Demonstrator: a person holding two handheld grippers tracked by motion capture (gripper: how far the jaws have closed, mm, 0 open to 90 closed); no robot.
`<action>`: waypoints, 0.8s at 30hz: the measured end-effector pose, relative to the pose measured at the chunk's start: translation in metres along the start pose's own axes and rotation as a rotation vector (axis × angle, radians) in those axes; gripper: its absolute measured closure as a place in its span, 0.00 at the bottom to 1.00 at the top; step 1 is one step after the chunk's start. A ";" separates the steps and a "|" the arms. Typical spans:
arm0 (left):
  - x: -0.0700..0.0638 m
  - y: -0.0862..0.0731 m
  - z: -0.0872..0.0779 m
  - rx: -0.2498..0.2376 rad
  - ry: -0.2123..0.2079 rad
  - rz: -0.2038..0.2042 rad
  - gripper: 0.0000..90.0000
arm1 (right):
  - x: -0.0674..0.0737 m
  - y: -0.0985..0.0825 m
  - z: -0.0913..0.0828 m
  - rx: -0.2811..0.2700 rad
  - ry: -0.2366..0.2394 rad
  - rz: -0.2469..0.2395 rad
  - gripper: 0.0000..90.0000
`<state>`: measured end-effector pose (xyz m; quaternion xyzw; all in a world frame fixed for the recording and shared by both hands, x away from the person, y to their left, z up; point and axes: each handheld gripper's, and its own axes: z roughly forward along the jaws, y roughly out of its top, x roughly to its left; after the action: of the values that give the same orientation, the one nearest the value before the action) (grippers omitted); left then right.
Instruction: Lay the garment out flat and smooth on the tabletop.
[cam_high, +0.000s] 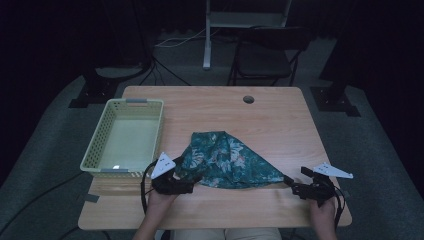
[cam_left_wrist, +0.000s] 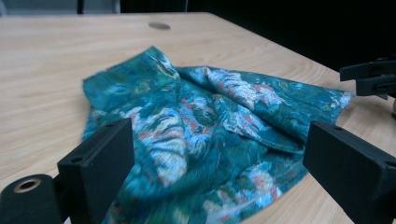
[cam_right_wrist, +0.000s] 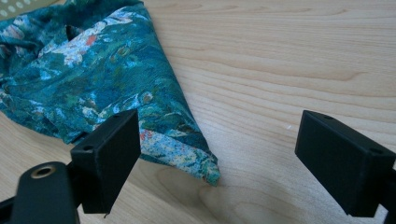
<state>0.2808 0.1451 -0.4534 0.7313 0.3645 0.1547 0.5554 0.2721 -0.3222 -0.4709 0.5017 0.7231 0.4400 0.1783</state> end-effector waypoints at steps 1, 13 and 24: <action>0.000 0.000 0.000 0.000 0.000 0.000 0.11 | 0.000 0.000 0.000 0.000 0.000 0.000 0.15; -0.005 -0.030 -0.029 -0.028 -0.010 0.028 0.11 | 0.019 0.006 0.001 -0.020 0.177 -0.029 0.15; -0.005 -0.035 -0.028 -0.047 -0.018 0.029 0.11 | 0.056 0.033 0.018 0.009 0.346 -0.164 0.18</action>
<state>0.2467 0.1652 -0.4755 0.7246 0.3450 0.1645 0.5735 0.2794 -0.2605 -0.4433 0.3586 0.7834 0.5007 0.0842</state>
